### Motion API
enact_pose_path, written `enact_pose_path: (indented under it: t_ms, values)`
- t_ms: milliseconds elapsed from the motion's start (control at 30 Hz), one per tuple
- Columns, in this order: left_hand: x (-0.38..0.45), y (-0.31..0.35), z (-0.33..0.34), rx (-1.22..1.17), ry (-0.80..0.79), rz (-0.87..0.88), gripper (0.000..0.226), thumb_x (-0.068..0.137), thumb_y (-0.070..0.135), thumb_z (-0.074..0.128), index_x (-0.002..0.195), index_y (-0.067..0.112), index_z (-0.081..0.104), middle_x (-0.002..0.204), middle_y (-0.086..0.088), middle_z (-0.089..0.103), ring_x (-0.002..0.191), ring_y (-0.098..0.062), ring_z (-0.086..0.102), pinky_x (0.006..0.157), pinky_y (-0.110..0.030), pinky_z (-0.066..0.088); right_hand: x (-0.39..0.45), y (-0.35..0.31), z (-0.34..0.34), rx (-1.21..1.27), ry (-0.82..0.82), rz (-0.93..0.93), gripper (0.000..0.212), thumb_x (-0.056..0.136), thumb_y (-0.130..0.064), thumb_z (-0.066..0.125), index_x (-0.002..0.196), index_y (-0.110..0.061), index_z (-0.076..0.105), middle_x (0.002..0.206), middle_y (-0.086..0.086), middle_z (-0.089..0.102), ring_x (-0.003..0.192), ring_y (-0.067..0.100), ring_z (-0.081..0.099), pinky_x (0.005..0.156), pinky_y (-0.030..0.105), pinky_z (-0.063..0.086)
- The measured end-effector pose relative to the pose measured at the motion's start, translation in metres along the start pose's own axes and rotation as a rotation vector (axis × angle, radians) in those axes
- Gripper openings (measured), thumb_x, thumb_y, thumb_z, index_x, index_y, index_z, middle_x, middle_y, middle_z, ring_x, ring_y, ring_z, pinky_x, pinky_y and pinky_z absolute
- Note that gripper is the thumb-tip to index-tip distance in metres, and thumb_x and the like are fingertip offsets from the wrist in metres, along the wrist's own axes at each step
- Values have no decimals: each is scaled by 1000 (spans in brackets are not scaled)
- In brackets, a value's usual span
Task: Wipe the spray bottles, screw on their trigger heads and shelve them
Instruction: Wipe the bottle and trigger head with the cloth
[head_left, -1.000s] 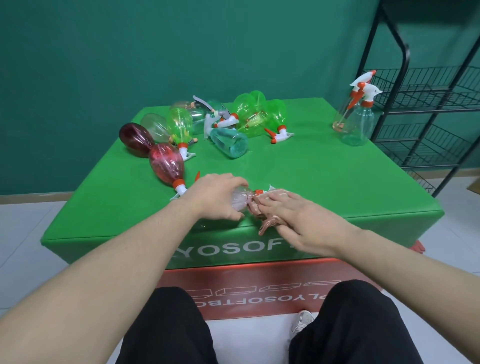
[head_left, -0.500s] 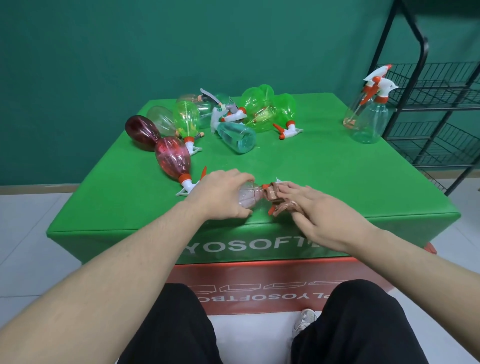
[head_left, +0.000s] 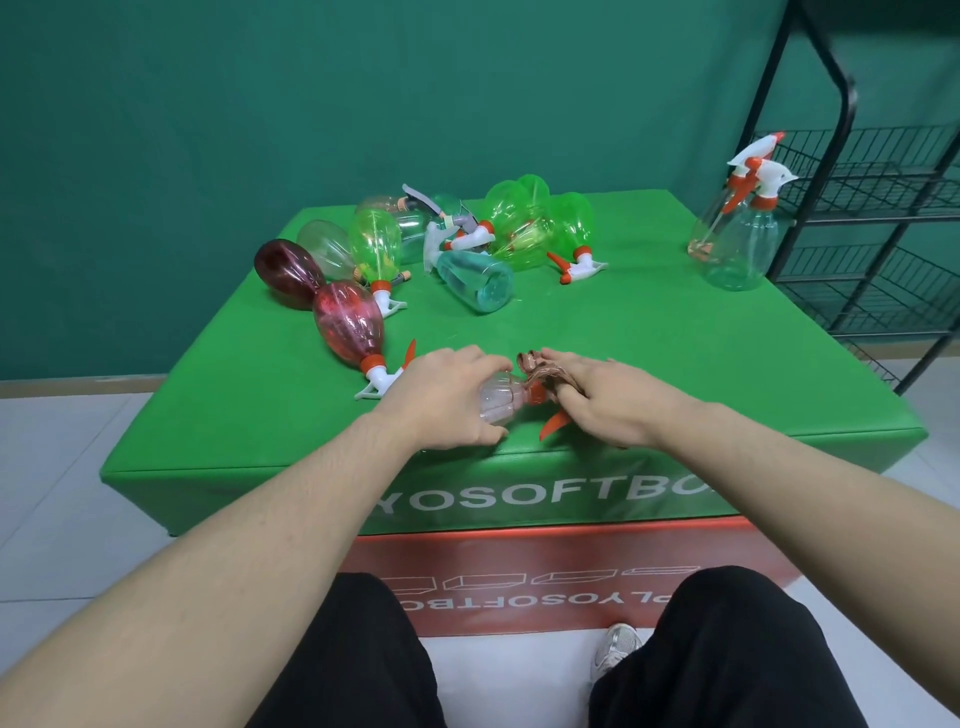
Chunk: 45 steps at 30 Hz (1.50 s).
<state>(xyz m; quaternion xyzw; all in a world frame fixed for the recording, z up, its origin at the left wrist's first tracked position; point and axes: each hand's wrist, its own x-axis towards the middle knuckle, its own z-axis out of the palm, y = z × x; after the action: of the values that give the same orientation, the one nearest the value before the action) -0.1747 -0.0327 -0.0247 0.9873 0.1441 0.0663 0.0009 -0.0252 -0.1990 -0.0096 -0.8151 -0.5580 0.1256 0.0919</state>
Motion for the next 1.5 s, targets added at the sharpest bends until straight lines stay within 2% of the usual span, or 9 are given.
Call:
enact_pose_path:
  t_ms: [333,567,667,900,1233,1300,1367,1433,1500]
  values:
    - [3,1,-3,-55,-15,-83,86,77,62,76,151,30,45,139,2,58,123,-24,59,101,-38,49,-32,9,2,-87,57,-110,57,104,-33,32,160,-31,23,166,-13,14,153,5,15,127,40,9]
    - [4,3,-4,-58,-17,-100,85,77,60,76,150,30,46,138,2,58,121,-24,60,98,-38,51,-49,-2,10,-165,73,-257,59,103,-31,37,160,-31,20,166,-13,13,155,7,2,127,41,1]
    - [1,1,-2,-96,13,-126,83,76,58,76,149,30,47,132,2,60,118,-24,61,96,-38,52,-46,-8,15,-175,115,-279,61,99,-38,27,159,-26,26,166,-9,18,155,11,5,127,41,0]
    - [-8,-1,4,-141,111,-145,81,78,60,76,149,32,47,132,4,60,120,-23,58,97,-37,49,-37,-4,17,-31,236,-189,54,106,-25,36,158,-15,28,167,-5,18,153,5,4,116,9,-11]
    - [-12,-1,10,-141,170,-146,80,80,60,75,149,32,47,136,6,58,122,-21,57,95,-34,45,-3,-14,1,276,171,-20,49,108,-24,35,156,-17,34,161,1,35,146,17,35,114,13,18]
    - [-13,-1,11,-138,172,-154,81,80,61,74,149,32,47,137,7,58,123,-20,56,95,-34,44,6,-15,-2,355,165,50,39,108,-26,34,140,-16,53,143,8,56,128,24,53,102,16,38]
    - [-13,-2,11,-141,166,-165,81,79,62,74,149,33,46,138,8,57,124,-20,55,96,-34,44,10,-16,-3,414,167,97,30,108,-28,34,111,-17,62,108,6,67,97,24,60,73,17,43]
    - [-13,-2,10,-151,151,-171,81,78,63,74,149,34,46,137,8,57,124,-20,55,97,-35,45,7,-16,-4,414,177,86,31,108,-27,34,107,-15,63,101,5,67,92,23,59,69,23,43]
    - [-13,-1,9,-150,133,-174,81,78,63,75,148,35,46,136,9,56,123,-20,54,98,-36,46,1,-15,-3,391,196,57,33,107,-26,35,115,-14,65,108,7,69,95,22,60,77,28,44]
